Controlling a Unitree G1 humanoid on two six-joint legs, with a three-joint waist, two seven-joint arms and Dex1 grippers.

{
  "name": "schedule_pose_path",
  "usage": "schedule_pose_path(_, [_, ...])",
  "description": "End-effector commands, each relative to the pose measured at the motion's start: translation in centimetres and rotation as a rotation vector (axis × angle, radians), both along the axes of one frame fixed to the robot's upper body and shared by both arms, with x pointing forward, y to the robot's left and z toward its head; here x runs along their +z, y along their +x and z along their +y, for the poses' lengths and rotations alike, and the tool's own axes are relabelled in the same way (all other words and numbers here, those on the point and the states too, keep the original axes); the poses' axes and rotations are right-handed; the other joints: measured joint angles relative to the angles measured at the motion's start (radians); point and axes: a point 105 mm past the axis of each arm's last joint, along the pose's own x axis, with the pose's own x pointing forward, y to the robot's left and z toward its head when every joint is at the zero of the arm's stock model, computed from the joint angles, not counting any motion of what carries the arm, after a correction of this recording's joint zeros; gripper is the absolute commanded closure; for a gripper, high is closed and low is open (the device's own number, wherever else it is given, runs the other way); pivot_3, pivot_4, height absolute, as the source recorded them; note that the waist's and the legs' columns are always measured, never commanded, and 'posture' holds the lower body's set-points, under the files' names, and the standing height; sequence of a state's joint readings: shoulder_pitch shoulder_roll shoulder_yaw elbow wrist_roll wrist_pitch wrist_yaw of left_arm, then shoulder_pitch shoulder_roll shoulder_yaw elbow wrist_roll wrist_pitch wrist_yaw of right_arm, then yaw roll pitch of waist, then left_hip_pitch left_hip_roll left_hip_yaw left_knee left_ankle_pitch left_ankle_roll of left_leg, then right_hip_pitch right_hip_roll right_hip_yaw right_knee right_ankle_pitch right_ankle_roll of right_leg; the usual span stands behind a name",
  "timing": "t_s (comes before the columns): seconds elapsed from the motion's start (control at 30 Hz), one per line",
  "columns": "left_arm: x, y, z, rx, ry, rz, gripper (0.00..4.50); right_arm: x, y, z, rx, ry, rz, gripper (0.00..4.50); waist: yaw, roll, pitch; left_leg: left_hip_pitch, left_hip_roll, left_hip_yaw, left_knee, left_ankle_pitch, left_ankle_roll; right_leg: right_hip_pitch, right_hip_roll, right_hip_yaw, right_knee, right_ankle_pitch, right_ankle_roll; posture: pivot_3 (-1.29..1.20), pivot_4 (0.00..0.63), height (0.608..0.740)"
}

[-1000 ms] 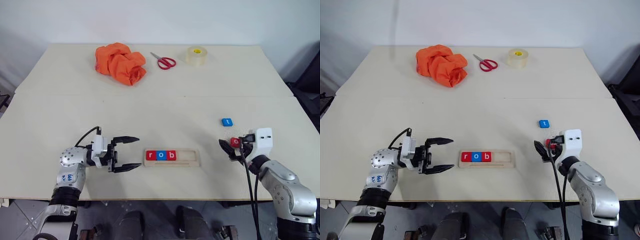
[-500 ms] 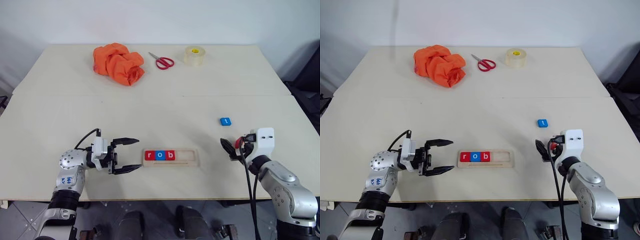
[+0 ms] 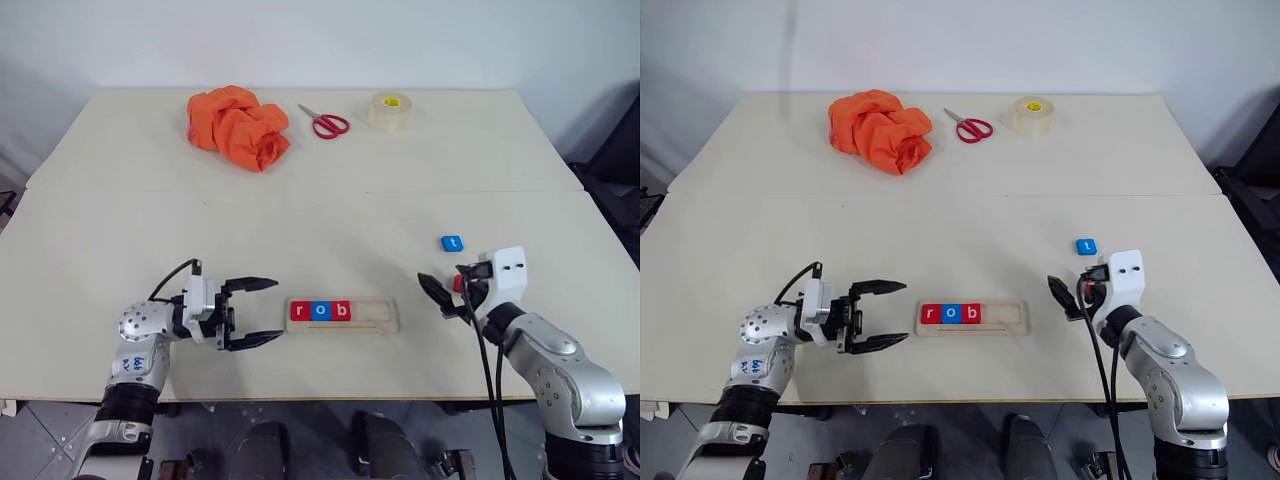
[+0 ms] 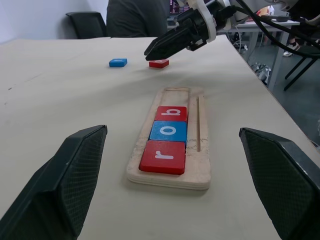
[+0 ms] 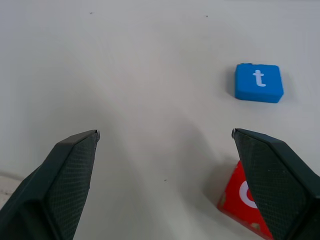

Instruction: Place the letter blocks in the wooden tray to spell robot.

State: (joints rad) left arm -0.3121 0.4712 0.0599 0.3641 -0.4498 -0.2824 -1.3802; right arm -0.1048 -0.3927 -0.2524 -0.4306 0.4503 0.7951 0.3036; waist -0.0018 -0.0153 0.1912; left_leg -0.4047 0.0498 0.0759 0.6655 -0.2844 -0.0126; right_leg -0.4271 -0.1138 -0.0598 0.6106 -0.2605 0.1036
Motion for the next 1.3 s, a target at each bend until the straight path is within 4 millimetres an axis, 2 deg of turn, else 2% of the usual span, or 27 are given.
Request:
schedule_pose_path(0.03, [0.5,-0.3,0.0,0.004,-0.01,-0.03,0.0,2.1,-0.4,-1.3,-0.075,-0.015,-0.084,0.06,0.0,0.0,0.0,0.0,0.0,0.0,0.0,0.0,0.0,0.0,0.0,0.0,0.0,0.0,0.0,0.0,0.15,0.74])
schedule_pose_path(0.27, [0.2,-0.6,0.0,0.007,-0.012,-0.024,0.0,1.2,-2.0,-2.6,-0.221,-0.016,-0.065,0.06,0.001,0.0,0.0,0.0,0.0,0.0,-0.001,0.0,0.0,0.0,0.0,0.0,0.0,0.0,0.0,0.0,0.15,0.74])
schedule_pose_path(0.37, [0.2,-0.7,-0.2,0.001,-0.015,-0.02,0.0,0.4,-2.2,-2.2,-0.244,0.002,-0.047,0.06,-0.001,0.0,0.0,0.0,0.0,0.0,-0.001,0.0,0.0,0.0,0.0,0.0,0.0,0.0,0.0,0.0,0.15,0.74])
schedule_pose_path(0.53, [0.2,-0.6,-0.5,-0.006,-0.016,-0.019,0.0,-0.6,-1.6,-1.7,-0.27,0.024,-0.022,0.06,-0.001,0.0,0.0,0.0,0.0,0.0,-0.001,0.0,0.0,0.0,0.0,0.0,0.0,0.0,-0.001,0.0,0.15,0.74])
schedule_pose_path(0.77, [0.3,-0.5,-0.5,-0.011,-0.013,-0.018,0.0,-1.5,-0.3,-3.3,-0.344,-0.022,-0.01,0.06,-0.001,0.0,0.0,0.0,0.0,0.0,-0.001,0.0,0.0,0.0,0.0,0.0,0.0,0.0,-0.001,0.0,0.15,0.74])
schedule_pose_path(0.97, [0.3,-0.4,-0.3,-0.006,-0.007,-0.018,0.0,-2.4,-0.1,-2.9,-0.35,-0.022,0.027,0.06,-0.001,0.0,0.0,0.0,0.0,0.0,-0.001,0.0,0.0,-0.001,0.0,0.0,0.0,-0.001,-0.001,0.0,0.15,0.74])
schedule_pose_path(1.07, [0.3,-0.4,-0.3,-0.006,-0.007,-0.017,0.0,-2.5,-0.1,-2.5,-0.344,-0.002,0.033,0.66,-0.001,0.0,0.0,0.0,0.0,0.0,-0.001,0.0,0.0,-0.001,0.0,0.0,0.0,-0.001,-0.001,0.0,0.15,0.74])
schedule_pose_path(1.3, [0.3,-0.3,-0.4,-0.021,-0.004,-0.013,0.0,-1.9,-0.4,-2.2,-0.338,0.006,0.01,3.05,-0.002,0.0,0.0,0.0,0.0,0.0,-0.001,0.0,0.0,-0.001,0.0,0.0,0.0,-0.001,-0.001,0.0,0.15,0.74])
